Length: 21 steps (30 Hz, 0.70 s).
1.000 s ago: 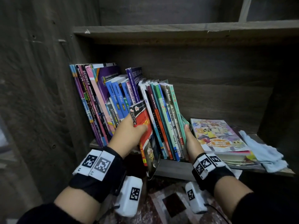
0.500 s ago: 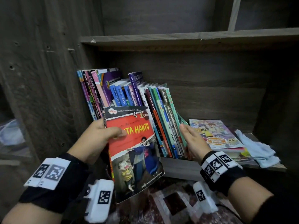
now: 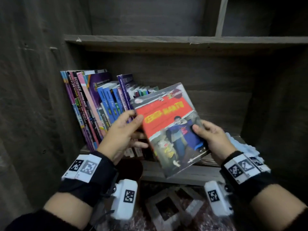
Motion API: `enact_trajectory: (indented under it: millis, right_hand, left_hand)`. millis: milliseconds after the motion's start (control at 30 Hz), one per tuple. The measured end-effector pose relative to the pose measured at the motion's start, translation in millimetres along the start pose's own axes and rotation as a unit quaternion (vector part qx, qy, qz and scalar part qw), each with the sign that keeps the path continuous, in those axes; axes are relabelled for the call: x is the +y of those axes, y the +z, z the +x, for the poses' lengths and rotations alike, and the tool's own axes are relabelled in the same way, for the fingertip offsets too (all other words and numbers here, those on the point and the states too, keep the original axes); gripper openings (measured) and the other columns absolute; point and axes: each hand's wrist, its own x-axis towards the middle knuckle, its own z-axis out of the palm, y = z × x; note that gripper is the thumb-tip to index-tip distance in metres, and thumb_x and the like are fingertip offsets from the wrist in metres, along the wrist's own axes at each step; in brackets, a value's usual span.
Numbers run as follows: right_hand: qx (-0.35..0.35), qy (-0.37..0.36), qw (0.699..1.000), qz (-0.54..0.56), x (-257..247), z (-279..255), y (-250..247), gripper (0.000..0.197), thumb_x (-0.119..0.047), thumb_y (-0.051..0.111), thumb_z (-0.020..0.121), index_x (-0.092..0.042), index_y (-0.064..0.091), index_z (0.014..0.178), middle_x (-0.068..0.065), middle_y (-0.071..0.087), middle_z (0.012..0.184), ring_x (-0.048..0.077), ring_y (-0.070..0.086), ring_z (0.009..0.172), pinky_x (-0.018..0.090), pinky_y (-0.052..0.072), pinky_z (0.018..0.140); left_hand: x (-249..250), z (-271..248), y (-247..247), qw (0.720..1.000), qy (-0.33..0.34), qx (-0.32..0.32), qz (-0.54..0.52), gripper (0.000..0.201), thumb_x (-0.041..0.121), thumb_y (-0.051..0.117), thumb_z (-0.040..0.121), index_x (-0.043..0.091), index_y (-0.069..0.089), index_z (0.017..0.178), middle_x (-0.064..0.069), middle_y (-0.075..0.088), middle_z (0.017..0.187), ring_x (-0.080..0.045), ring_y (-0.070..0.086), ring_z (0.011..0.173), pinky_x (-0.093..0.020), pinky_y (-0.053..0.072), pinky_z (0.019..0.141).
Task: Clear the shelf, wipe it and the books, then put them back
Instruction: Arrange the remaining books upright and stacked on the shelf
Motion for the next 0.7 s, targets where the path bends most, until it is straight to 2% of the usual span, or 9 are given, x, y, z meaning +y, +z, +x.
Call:
enact_trajectory:
  millis: [100,200,267,433,500,533,567,633,700]
  right_hand:
    - [0.110,-0.026,0.993,-0.035,-5.3,14.4,-39.8,0.051,-0.040,0.078,0.062,-0.007,0.067,0.100,0.002,0.074,0.084,0.013,0.067,0.073,0.026,0.056,0.070]
    - [0.262,-0.003,0.954,-0.147,5.7,35.3,-78.7,0.021,-0.021,0.067,0.087,-0.003,0.068,0.098,-0.001,0.070,0.072,0.020,0.062,0.071,0.037,0.050,0.077]
    - [0.327,0.039,0.914,-0.235,15.8,44.5,-94.2,0.025,-0.019,0.063,0.091,0.002,0.067,0.104,0.009,0.066,0.081,0.026,0.059,0.080,0.039,0.046,0.080]
    - [0.331,0.193,0.808,-0.447,10.6,46.1,-92.3,0.034,-0.024,0.063,0.090,0.006,0.064,0.108,0.029,0.062,0.109,0.042,0.058,0.102,0.040,0.044,0.084]
    - [0.304,0.186,0.724,-0.590,-1.1,43.5,-75.5,0.036,-0.021,0.062,0.089,-0.001,0.057,0.119,0.027,0.055,0.122,0.042,0.051,0.112,0.044,0.043,0.091]
    - [0.298,0.136,0.699,-0.636,-5.0,42.9,-64.3,0.040,-0.019,0.061,0.089,-0.006,0.054,0.127,0.024,0.050,0.128,0.041,0.047,0.117,0.046,0.041,0.095]
    - [0.287,0.067,0.706,-0.644,-7.1,41.6,-49.9,0.043,-0.018,0.058,0.092,-0.009,0.050,0.133,0.021,0.046,0.134,0.039,0.043,0.122,0.046,0.039,0.099]
    - [0.226,-0.017,0.806,-0.547,-3.2,39.6,-14.4,0.040,-0.021,0.051,0.098,-0.010,0.049,0.136,0.014,0.047,0.138,0.030,0.044,0.127,0.038,0.036,0.104]
    - [0.139,0.043,0.911,-0.386,14.3,38.0,22.2,0.040,-0.036,0.044,0.100,-0.015,0.055,0.132,0.005,0.054,0.134,0.022,0.048,0.127,0.029,0.032,0.104]
  left_hand:
    - [1.6,8.2,-4.9,0.999,0.008,0.033,0.018,0.025,0.025,0.054,0.096,0.017,0.053,0.120,-0.011,0.073,0.101,-0.028,0.071,0.081,-0.036,0.060,0.061]
    - [-6.5,16.6,-9.1,0.994,-0.009,0.093,0.055,0.020,0.012,0.054,0.097,0.010,0.055,0.117,-0.017,0.071,0.102,-0.026,0.068,0.077,-0.032,0.058,0.057]
    - [-12.5,20.4,-10.0,0.991,-0.019,0.110,0.080,0.017,0.008,0.052,0.097,0.009,0.055,0.114,-0.017,0.069,0.101,-0.025,0.065,0.076,-0.032,0.056,0.057]
    - [-24.0,29.9,-18.7,0.985,-0.018,0.109,0.132,0.015,0.004,0.056,0.093,0.013,0.057,0.106,-0.013,0.070,0.096,-0.023,0.065,0.076,-0.032,0.054,0.058]
    - [-30.7,34.2,-22.7,0.981,-0.030,0.098,0.166,0.011,0.006,0.057,0.093,0.015,0.058,0.098,-0.015,0.070,0.097,-0.024,0.066,0.078,-0.031,0.053,0.057]
    - [-34.7,36.4,-23.6,0.978,-0.037,0.091,0.185,0.009,0.007,0.058,0.092,0.015,0.059,0.094,-0.016,0.070,0.097,-0.024,0.067,0.079,-0.032,0.053,0.059]
    - [-38.8,38.2,-24.4,0.973,-0.041,0.085,0.210,0.005,0.008,0.060,0.092,0.014,0.060,0.091,-0.016,0.070,0.095,-0.025,0.068,0.079,-0.034,0.054,0.060]
    - [-45.8,41.3,-24.4,0.959,-0.030,0.084,0.268,0.008,0.012,0.063,0.090,0.007,0.063,0.084,-0.016,0.071,0.087,-0.029,0.070,0.078,-0.040,0.057,0.065]
    - [-51.2,43.9,-24.6,0.945,-0.016,0.087,0.315,0.020,0.017,0.067,0.088,0.000,0.064,0.079,-0.014,0.070,0.078,-0.031,0.069,0.075,-0.045,0.059,0.069]
